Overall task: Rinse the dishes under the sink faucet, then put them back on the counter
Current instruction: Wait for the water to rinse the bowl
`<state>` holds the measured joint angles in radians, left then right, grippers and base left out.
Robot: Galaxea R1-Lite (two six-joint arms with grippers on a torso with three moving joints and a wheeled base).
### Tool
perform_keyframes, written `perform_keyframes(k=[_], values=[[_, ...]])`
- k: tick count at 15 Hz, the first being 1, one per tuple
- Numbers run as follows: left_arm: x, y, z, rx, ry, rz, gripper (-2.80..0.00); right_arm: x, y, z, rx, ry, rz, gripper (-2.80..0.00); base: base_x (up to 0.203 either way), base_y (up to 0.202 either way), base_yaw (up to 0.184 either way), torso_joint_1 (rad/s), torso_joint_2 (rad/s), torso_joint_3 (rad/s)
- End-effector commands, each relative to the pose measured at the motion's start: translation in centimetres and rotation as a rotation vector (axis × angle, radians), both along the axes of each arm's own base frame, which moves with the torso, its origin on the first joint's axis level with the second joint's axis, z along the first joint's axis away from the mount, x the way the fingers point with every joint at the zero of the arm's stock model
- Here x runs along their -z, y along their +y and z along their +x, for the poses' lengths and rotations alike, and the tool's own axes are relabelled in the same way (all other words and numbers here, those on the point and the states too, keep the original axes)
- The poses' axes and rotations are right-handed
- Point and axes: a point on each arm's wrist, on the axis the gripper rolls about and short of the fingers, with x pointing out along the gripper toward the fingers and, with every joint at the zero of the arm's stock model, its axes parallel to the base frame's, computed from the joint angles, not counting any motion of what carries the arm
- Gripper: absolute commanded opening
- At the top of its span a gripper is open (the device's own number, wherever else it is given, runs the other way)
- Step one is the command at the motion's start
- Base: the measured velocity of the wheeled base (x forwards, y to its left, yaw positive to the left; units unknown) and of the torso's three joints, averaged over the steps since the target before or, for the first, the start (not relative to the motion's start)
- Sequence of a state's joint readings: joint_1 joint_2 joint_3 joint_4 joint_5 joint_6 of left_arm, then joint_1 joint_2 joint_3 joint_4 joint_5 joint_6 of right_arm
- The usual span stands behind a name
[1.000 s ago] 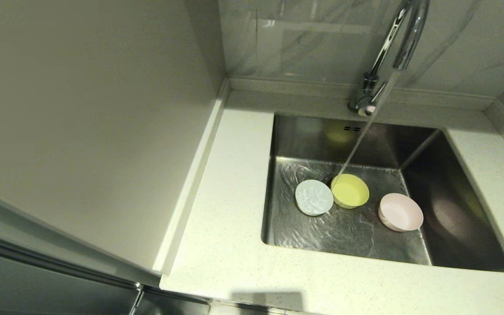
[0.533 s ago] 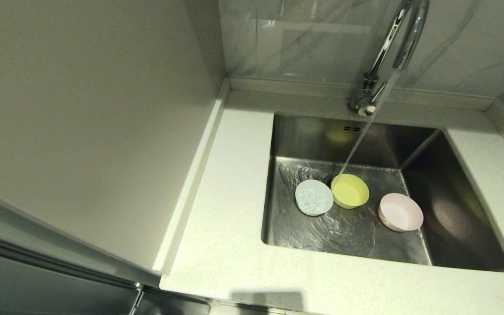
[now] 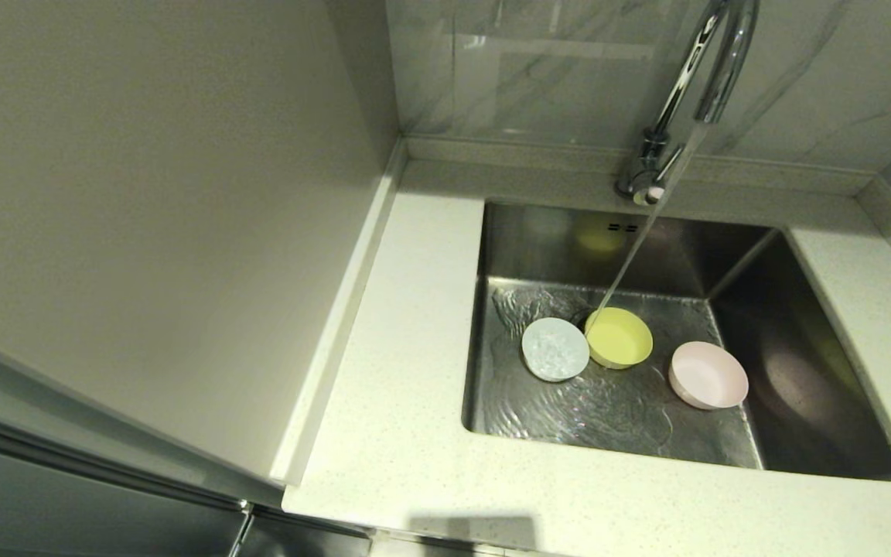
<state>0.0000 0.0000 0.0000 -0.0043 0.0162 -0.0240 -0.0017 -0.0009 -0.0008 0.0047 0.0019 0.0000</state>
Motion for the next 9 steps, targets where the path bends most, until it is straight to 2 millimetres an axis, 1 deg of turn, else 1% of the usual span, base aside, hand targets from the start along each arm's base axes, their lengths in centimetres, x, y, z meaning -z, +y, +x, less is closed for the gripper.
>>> perform_keyframes(k=[1, 9], values=[[0.00, 0.00, -0.01, -0.001, -0.002, -0.001, -2.80, 0.00, 0.00, 0.01, 0.000, 0.001, 0.000, -2.80, 0.000, 0.000, 0.000, 0.000, 0.00, 0.000], [0.00, 0.00, -0.01, -0.001, -0.002, -0.001, -2.80, -0.02, 0.00, 0.01, -0.001, 0.001, 0.000, -2.80, 0.000, 0.000, 0.000, 0.000, 0.00, 0.000]])
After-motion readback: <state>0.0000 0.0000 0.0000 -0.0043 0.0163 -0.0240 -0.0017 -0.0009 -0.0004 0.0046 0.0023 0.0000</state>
